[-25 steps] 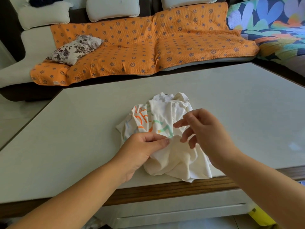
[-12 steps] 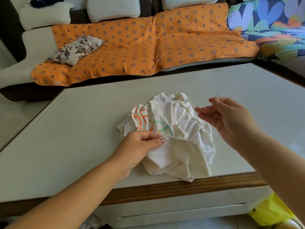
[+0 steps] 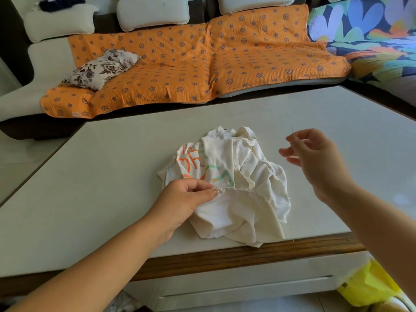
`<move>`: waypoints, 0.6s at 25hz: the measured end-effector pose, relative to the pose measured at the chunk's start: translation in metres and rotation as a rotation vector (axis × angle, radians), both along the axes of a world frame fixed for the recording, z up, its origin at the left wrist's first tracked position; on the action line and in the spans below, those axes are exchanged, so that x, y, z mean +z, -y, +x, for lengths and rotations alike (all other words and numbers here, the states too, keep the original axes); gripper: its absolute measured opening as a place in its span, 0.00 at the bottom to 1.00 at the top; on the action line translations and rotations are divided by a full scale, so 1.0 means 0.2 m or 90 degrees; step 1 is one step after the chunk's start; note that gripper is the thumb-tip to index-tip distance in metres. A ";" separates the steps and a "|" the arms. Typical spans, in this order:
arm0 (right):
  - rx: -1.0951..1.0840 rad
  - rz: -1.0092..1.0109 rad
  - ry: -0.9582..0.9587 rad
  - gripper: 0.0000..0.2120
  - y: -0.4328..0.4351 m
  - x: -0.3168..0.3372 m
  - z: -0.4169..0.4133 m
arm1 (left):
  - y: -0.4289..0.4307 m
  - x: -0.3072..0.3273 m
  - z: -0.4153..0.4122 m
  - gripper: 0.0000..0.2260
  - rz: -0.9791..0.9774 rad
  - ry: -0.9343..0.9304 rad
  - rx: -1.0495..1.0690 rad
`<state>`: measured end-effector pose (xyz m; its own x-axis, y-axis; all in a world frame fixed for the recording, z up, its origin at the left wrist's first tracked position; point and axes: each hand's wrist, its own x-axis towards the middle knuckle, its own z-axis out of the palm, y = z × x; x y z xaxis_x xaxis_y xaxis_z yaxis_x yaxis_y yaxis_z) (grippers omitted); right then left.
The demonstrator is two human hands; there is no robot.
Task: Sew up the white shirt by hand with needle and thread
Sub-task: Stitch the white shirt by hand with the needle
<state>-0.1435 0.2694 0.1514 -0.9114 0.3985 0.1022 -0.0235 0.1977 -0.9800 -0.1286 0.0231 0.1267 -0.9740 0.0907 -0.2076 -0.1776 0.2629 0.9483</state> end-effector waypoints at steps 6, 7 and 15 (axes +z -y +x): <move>0.272 0.052 0.025 0.07 0.26 0.05 0.21 | 0.00 0.03 0.01 0.07 -0.001 -0.013 -0.019; 0.294 0.108 0.040 0.07 0.28 0.03 0.24 | 0.00 0.03 0.01 0.08 -0.005 -0.018 -0.025; 0.300 0.234 0.085 0.08 0.28 -0.07 0.20 | 0.01 0.03 0.01 0.05 -0.081 -0.119 -0.030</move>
<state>-0.1036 0.2136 0.1377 -0.9954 -0.0911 0.0298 -0.0732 0.5211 -0.8503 -0.1272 0.0211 0.1325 -0.9919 0.1216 -0.0361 0.0138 0.3863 0.9223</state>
